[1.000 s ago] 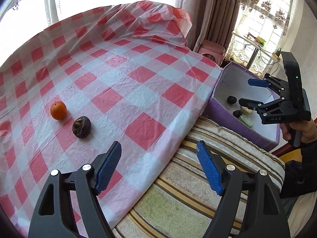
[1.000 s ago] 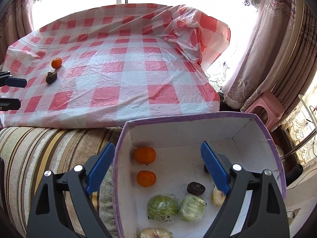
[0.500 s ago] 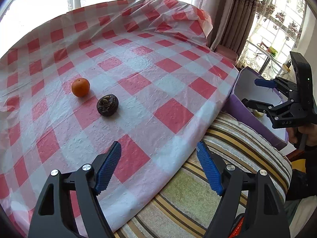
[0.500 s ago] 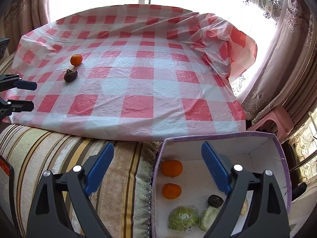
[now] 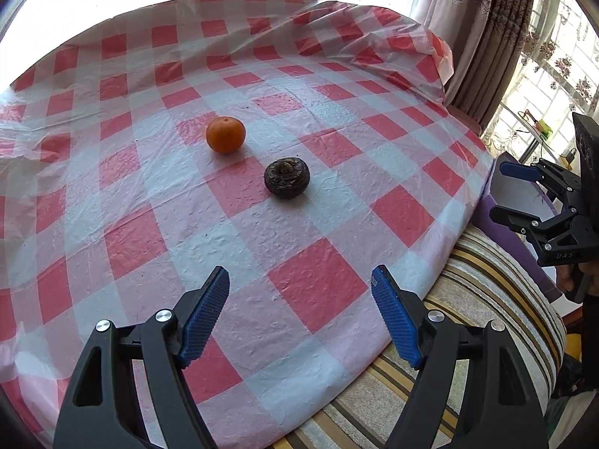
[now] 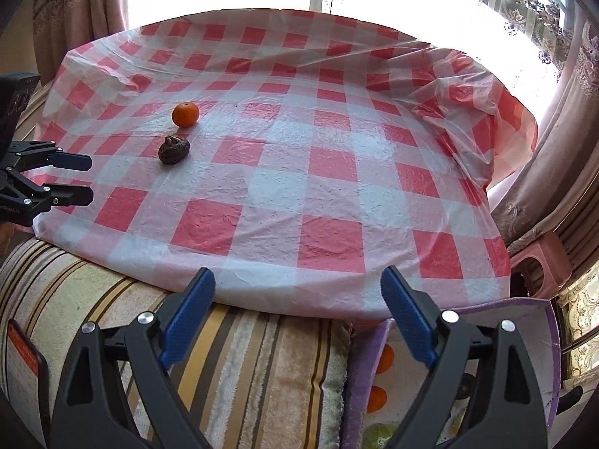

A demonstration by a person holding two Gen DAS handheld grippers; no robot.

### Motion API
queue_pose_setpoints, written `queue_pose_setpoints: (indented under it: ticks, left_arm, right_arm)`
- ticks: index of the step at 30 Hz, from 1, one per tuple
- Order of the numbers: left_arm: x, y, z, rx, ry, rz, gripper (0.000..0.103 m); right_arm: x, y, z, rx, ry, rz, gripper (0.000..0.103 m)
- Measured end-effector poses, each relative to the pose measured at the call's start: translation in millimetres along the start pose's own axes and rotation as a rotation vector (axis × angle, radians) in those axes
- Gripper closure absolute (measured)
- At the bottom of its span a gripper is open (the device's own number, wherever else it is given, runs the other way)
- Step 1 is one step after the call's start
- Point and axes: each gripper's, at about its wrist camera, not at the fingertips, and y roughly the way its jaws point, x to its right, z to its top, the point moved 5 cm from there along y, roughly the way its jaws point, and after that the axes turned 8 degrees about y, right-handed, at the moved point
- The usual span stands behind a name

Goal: Organize fruits
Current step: 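Move both open tools back over the orange and dried fruit on the tablecloth, then grasp the dried fruit with the left tool while the right tool grasps the orange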

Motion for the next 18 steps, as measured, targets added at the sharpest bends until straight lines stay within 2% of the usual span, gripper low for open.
queue_pose_setpoints:
  ticks: [5,8,11,18]
  left_arm:
    - [-18,8,11,0.032,-0.058,0.007,0.030]
    - [-18,21,23,0.034,-0.039,0.026,0.034]
    - [-14,35,38,0.042,-0.027,0.009,0.041]
    - [-17,74,63,0.016,-0.032,0.014,0.050]
  right_arm:
    - [-20,16,17,0.000,-0.018,0.035,0.013]
    - [-30,24,29,0.005,-0.023,0.055,0.013]
    - [-38,31,43,0.014,-0.022,0.072,0.009]
    - [-46,51,72,0.020,-0.005,0.089,0.008]
